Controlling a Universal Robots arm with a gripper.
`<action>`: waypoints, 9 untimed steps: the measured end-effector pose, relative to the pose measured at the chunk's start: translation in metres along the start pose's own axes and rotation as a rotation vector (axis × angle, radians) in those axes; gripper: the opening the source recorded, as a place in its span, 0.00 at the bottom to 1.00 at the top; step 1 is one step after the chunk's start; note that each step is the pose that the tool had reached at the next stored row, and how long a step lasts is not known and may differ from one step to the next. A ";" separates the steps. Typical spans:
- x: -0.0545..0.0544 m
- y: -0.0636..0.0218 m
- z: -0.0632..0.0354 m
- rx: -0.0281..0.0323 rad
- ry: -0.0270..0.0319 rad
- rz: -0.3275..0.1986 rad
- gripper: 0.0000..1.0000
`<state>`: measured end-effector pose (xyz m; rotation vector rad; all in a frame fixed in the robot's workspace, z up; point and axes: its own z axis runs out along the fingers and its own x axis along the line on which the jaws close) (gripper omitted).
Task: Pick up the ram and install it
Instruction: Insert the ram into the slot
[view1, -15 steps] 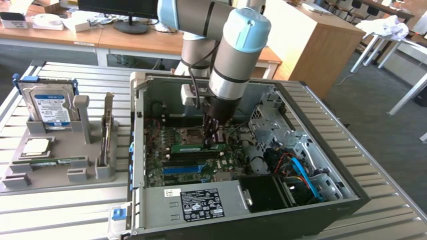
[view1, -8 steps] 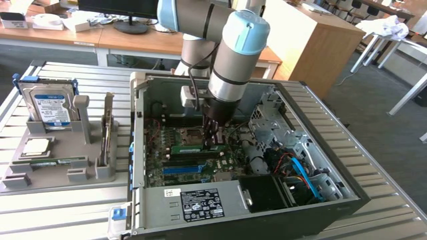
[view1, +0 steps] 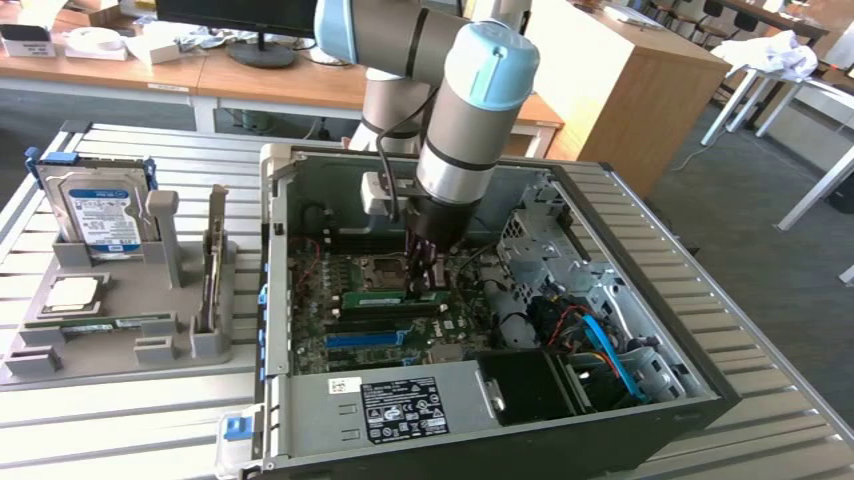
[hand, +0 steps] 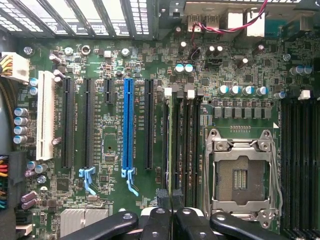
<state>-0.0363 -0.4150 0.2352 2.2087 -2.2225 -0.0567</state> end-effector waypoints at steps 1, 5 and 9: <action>0.000 0.0000 0.0001 0.0001 -0.0002 0.002 0.11; 0.000 0.0000 0.0001 0.0001 -0.0003 0.005 0.11; 0.000 0.0000 0.0005 0.0003 -0.0006 0.006 0.11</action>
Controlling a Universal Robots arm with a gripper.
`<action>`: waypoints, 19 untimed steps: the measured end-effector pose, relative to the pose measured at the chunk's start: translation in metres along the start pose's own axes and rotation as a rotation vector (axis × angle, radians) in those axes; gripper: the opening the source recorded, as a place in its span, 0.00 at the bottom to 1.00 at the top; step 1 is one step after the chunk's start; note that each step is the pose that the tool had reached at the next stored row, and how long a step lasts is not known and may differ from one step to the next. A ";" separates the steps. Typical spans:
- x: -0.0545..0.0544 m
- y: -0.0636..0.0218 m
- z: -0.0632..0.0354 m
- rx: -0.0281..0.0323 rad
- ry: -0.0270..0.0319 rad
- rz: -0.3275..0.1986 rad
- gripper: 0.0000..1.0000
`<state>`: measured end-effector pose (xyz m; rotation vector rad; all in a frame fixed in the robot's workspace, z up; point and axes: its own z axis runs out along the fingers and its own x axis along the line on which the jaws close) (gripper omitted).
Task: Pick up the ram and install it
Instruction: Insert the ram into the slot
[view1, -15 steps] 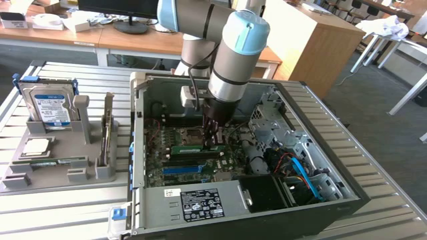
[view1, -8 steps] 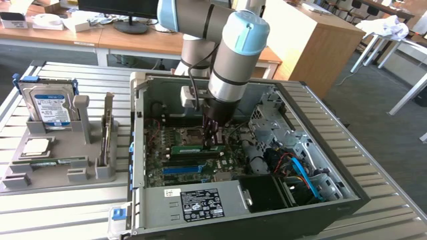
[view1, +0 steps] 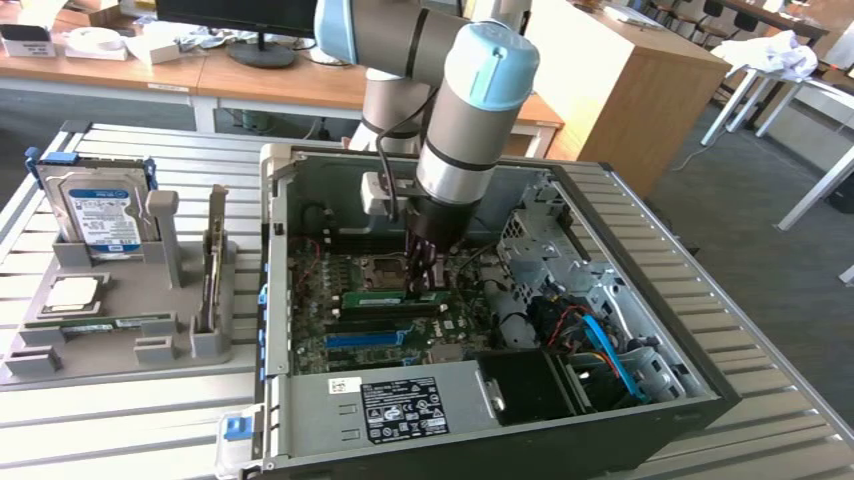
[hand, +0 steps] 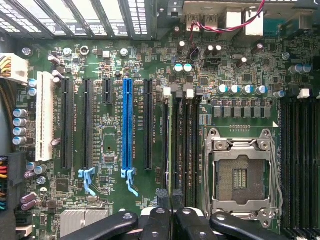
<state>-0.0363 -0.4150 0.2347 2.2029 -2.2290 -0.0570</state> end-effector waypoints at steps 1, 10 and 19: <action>0.000 0.0000 0.0004 0.0000 -0.0001 0.000 0.11; 0.000 -0.0001 0.0028 -0.0002 0.0004 0.000 0.11; 0.001 -0.0001 0.0035 -0.0001 0.0001 0.000 0.11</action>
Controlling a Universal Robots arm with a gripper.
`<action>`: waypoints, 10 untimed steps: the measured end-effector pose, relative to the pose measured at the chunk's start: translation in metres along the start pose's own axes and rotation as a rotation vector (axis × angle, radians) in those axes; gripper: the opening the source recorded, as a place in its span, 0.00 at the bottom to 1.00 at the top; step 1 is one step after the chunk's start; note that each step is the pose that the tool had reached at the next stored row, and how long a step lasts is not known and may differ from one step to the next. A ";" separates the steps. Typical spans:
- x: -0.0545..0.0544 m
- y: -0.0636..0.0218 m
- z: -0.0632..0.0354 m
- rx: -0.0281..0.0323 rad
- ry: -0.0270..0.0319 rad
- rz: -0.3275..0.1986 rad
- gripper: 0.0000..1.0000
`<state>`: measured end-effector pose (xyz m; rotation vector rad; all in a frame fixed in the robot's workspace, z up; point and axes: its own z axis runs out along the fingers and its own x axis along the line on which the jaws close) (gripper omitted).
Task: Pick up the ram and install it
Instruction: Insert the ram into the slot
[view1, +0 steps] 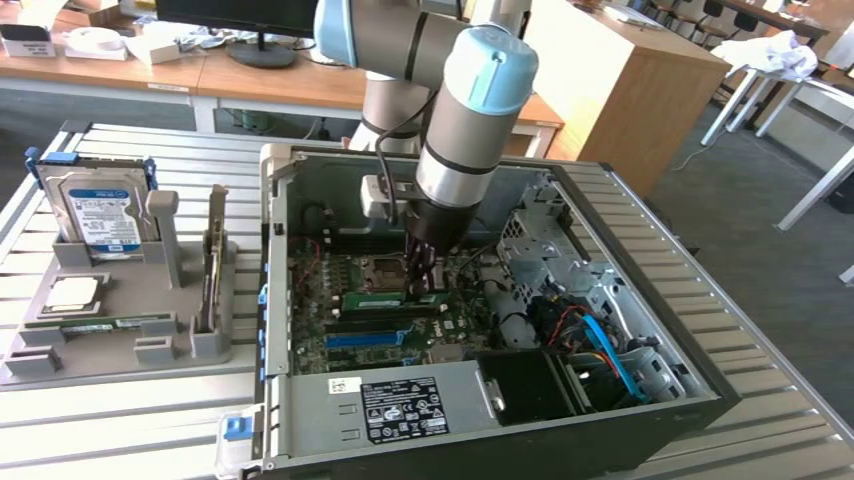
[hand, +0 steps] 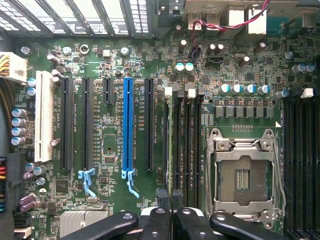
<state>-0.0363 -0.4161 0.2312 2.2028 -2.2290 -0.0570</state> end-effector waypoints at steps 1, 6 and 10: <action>0.000 0.0000 0.0006 -0.0001 0.0002 0.000 0.11; 0.000 0.0000 0.0012 -0.0001 0.0003 0.000 0.11; 0.000 -0.0001 0.0024 -0.0001 0.0001 0.000 0.11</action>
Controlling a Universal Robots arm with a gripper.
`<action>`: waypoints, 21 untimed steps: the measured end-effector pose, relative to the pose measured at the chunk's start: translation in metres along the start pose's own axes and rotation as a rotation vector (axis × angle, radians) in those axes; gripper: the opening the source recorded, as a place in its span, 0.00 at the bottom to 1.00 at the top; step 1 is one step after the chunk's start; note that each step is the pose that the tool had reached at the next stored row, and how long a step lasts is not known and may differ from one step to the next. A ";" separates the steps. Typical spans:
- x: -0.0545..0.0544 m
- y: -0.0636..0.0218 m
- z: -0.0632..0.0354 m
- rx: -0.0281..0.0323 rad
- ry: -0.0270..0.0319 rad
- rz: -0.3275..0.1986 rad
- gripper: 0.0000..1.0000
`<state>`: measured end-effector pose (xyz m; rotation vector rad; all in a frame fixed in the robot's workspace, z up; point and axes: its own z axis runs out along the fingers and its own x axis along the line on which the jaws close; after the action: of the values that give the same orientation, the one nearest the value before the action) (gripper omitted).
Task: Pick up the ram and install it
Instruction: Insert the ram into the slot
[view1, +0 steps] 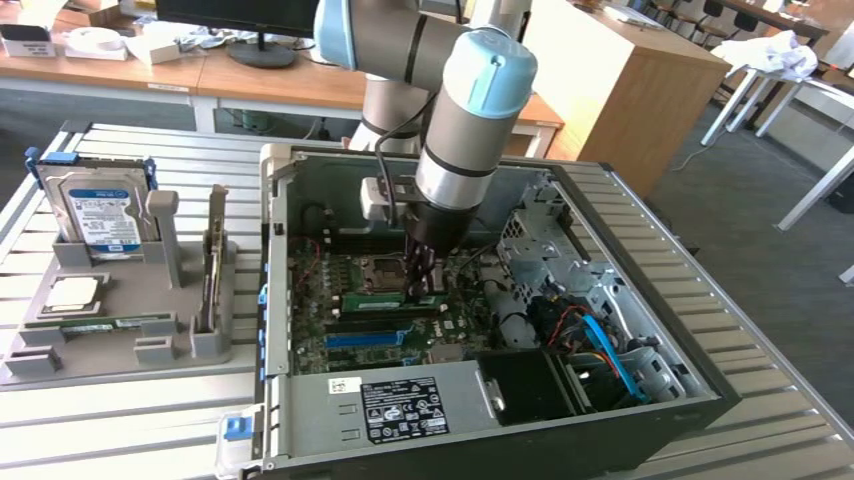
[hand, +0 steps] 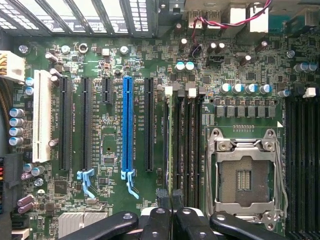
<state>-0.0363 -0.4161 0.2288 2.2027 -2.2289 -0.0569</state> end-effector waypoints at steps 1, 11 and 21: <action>0.000 0.0000 0.0000 0.0000 0.0001 0.000 0.11; 0.000 0.0000 -0.0002 0.0000 0.0000 0.000 0.11; -0.001 0.0000 -0.0011 0.0000 -0.0002 0.000 0.11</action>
<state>-0.0363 -0.4155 0.2299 2.2028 -2.2290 -0.0571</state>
